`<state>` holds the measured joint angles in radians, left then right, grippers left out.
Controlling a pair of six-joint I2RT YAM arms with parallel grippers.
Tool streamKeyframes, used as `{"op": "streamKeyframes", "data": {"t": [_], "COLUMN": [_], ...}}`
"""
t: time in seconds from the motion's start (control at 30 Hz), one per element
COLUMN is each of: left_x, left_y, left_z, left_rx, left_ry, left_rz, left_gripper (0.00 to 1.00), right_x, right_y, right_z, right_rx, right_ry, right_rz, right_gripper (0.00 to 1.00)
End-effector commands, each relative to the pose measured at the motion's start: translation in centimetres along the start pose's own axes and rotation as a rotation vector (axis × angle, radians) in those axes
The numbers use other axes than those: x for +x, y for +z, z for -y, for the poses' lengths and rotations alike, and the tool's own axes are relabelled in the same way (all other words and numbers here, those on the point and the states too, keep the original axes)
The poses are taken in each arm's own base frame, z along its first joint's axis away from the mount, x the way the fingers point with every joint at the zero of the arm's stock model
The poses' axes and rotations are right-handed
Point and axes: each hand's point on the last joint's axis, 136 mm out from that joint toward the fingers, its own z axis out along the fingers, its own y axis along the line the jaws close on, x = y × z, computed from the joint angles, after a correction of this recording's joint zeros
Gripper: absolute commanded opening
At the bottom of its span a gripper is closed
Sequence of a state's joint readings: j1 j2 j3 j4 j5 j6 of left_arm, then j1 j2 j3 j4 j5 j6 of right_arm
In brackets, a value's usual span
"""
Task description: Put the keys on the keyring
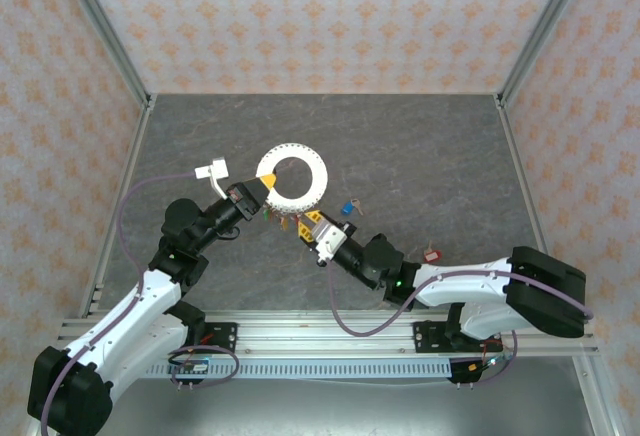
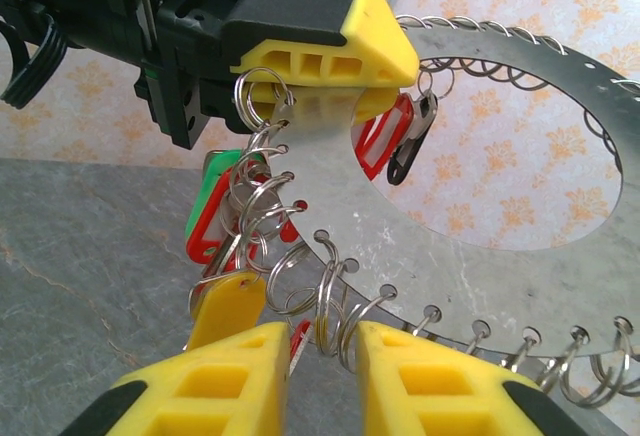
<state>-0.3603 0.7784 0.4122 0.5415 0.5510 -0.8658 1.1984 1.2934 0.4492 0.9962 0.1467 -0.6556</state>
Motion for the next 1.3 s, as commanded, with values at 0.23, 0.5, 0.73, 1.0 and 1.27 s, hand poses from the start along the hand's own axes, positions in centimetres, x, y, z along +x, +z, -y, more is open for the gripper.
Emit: {"op": "streamKeyframes", "data": {"t": [0.23, 0.5, 0.73, 1.0, 1.27], "left_x": [-1.7, -1.6, -1.6, -1.6, -1.6], "left_y": [-0.4, -0.6, -0.7, -0.7, -0.7], "left_z": [3.7, 3.7, 3.6, 3.6, 3.6], "left_rx": [0.103, 0.101, 0.093, 0.09, 0.091], "left_ry": [0.042, 0.04, 0.04, 0.04, 0.039], "left_rz": [0.042, 0.038, 0.04, 0.038, 0.038], "left_gripper": [0.0, 0.0, 0.0, 0.0, 0.0], "right_x": [-0.4, -0.4, -0.8, -1.3, -1.3], "right_y": [-0.1, 0.3, 0.5, 0.8, 1.1], "right_z": [1.4, 1.7, 2.2, 2.1, 1.8], "right_rx": [0.031, 0.008, 0.027, 0.019, 0.004], "right_ry": [-0.032, -0.049, -0.041, -0.024, 0.0], "right_rz": [-0.019, -0.014, 0.004, 0.027, 0.039], "right_gripper": [0.29, 0.26, 0.2, 0.14, 0.14]}}
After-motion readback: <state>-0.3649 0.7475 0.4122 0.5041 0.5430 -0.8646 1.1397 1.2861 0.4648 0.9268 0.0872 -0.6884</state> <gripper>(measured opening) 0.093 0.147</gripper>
